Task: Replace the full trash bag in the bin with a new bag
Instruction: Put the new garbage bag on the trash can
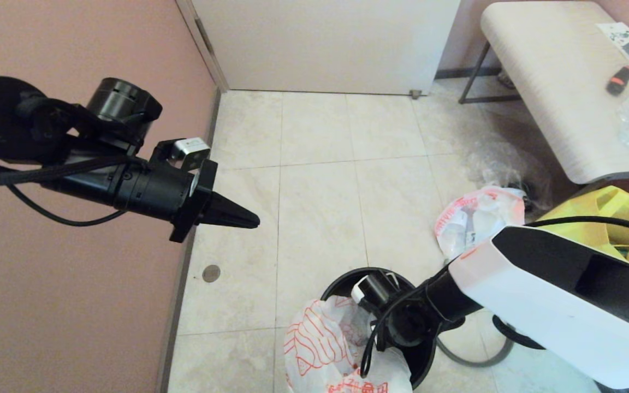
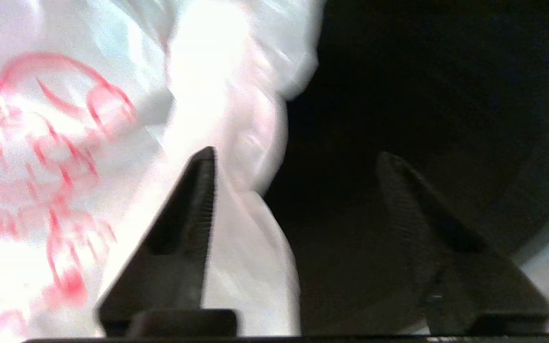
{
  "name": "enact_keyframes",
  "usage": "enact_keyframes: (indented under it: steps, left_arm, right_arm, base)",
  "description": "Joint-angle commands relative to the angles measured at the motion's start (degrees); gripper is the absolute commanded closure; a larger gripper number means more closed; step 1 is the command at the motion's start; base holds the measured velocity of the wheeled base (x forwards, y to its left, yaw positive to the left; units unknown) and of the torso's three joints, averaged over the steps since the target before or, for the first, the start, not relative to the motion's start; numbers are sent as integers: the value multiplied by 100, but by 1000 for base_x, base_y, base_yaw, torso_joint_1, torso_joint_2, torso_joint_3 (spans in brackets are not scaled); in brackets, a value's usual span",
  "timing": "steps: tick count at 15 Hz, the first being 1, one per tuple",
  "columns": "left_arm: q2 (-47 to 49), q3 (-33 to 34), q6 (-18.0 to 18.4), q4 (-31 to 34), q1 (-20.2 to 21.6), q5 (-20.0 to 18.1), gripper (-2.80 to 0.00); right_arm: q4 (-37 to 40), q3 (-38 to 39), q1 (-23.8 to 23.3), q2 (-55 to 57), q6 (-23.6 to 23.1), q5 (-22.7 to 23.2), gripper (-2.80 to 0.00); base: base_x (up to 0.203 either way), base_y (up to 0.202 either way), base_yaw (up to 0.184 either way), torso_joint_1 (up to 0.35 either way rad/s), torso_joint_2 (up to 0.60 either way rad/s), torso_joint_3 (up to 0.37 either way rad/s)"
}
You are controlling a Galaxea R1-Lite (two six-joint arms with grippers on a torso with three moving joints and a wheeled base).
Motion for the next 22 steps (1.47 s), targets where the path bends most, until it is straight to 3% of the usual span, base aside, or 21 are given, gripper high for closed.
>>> enact_keyframes:
  steps: [1, 7, 8, 9, 13, 18, 19, 22]
  left_arm:
    - [15, -27, -74, 19, 0, -18, 0]
    - [103, -22, -98, 27, -97, -10, 0]
    - [103, -22, -98, 27, -115, -9, 0]
    - [112, -22, -98, 27, -115, -9, 0]
    - [85, -31, -107, 19, -115, -9, 0]
    - [48, -31, -107, 19, -103, 35, 0]
    - [57, -31, -107, 26, -106, 35, 0]
    - [89, -31, -107, 19, -115, 35, 0]
  right_arm:
    - [-7, 356, -1, -556, 18, -6, -280]
    - [-42, 1572, -6, -1674, 203, 75, -280]
    - [-80, 1699, -16, -1796, 216, 75, -12]
    - [-166, 1721, -19, -1848, 238, 70, 0]
    - [-717, 1661, -40, -1846, 255, -29, 0]
    - [-1071, 1147, -173, -1469, -602, -381, 0]
    - [-1072, 1123, -177, -1466, -674, -392, -280]
    - [-1072, 1115, -240, -1401, -768, -472, -280]
  base:
    - [0, 0, 0, 0, 0, 0]
    - [0, 0, 0, 0, 0, 0]
    - [0, 0, 0, 0, 0, 0]
    - [0, 0, 0, 0, 0, 0]
    - [0, 0, 0, 0, 0, 0]
    - [0, 0, 0, 0, 0, 0]
    - [0, 0, 0, 0, 0, 0]
    - [0, 0, 0, 0, 0, 0]
